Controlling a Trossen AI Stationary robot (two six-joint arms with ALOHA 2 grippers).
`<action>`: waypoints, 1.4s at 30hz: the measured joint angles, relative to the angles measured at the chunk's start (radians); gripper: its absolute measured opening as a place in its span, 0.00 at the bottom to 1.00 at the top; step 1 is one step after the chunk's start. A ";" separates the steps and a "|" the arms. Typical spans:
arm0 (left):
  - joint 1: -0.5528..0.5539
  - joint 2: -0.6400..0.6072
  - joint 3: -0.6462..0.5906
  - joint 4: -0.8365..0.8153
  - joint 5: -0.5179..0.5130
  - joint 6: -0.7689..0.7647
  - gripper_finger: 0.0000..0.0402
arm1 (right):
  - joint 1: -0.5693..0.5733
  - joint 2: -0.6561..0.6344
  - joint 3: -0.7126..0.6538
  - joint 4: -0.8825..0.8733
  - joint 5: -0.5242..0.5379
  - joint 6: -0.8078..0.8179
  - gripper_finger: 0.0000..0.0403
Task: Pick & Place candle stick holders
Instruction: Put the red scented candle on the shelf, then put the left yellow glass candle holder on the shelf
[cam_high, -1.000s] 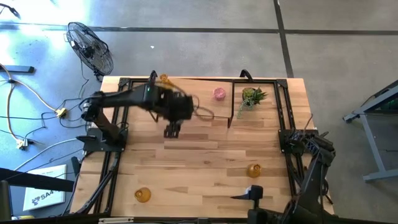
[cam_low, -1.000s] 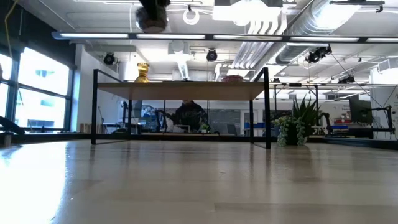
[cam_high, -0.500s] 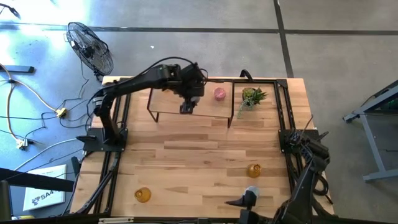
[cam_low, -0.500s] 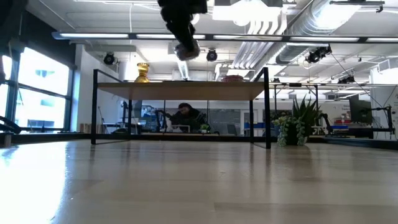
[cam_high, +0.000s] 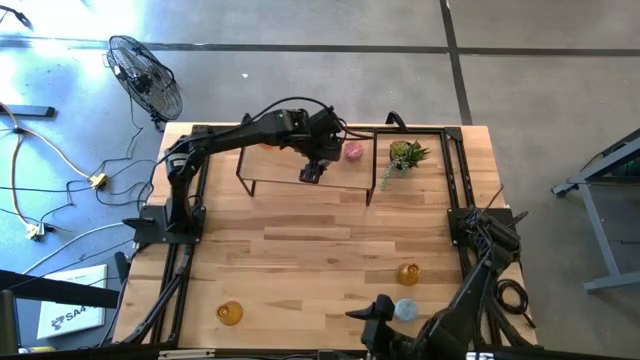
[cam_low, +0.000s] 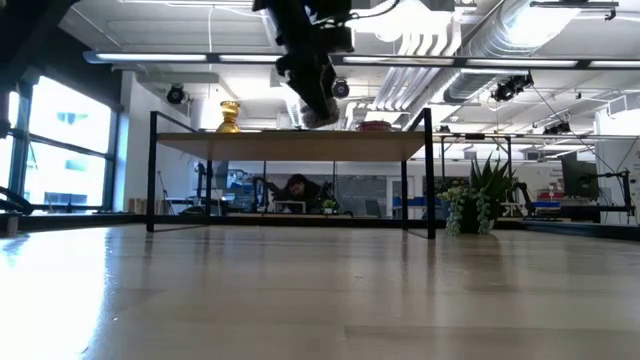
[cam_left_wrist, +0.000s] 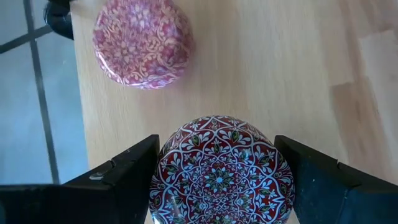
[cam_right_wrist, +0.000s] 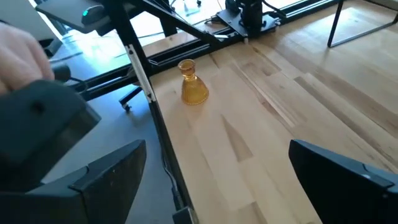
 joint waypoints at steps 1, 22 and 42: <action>0.000 0.005 0.000 0.002 -0.005 0.001 0.71 | -0.004 0.000 0.000 0.000 -0.006 0.000 0.96; 0.023 0.036 0.000 -0.022 -0.038 0.007 0.98 | 0.003 0.000 0.000 0.014 -0.023 -0.015 0.96; -0.157 -0.146 0.351 -0.168 0.012 -0.162 0.99 | 0.016 0.000 0.000 0.005 -0.024 -0.032 0.96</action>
